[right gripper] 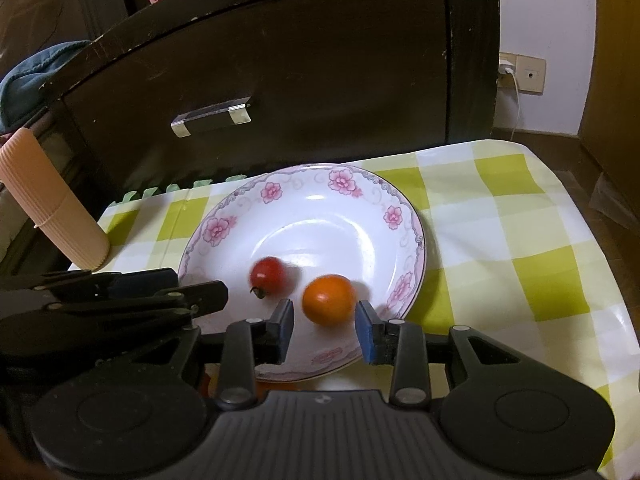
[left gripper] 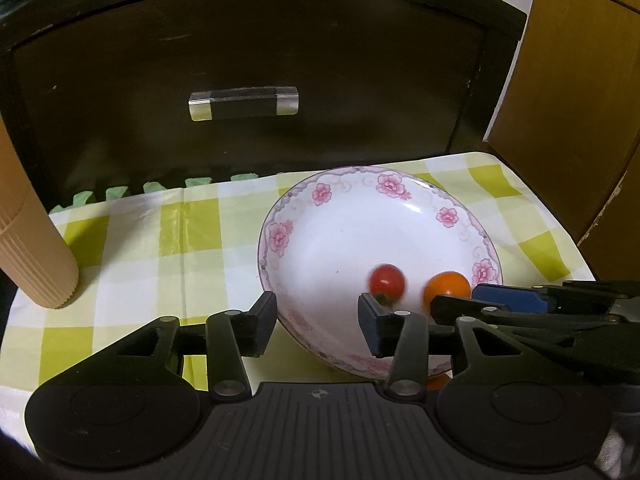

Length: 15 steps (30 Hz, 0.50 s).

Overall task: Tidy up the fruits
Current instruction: 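Open both grippers to drop the tomato and tangerine into the plate, then withdraw both tools from the plate back toward the remaining fruits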

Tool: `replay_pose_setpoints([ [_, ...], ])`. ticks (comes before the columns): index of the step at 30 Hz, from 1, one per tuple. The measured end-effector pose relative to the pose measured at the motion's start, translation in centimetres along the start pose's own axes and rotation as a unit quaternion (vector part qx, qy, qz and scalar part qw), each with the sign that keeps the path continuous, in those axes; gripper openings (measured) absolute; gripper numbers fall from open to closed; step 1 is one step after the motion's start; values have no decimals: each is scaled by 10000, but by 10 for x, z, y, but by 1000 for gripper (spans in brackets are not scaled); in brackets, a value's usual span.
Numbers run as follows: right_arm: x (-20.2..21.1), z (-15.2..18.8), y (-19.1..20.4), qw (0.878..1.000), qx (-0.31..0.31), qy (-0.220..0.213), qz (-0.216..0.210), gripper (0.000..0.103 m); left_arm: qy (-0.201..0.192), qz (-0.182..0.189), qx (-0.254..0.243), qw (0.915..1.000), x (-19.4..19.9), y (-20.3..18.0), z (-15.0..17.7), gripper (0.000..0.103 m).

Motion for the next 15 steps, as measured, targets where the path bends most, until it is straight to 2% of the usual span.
replay_pose_setpoints([
  [8,8,-3,1,9999,38,-146,19,33,-95,21,21,10000,10,2,0,60],
  [15,25,-6,4,9996,-50,-283,-21,33,-137,18,-52,9999,25,0,4,61],
])
Point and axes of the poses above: each gripper's, at about its wrist camera, not at the fingertips, and x roughly against the way its jaws point, y to its left, z to its underside, the point moved 10 cm from there along -x, roughly the way its jaws point, and after that the axes turned 13 degrees about -x, right-handed, at the moved point
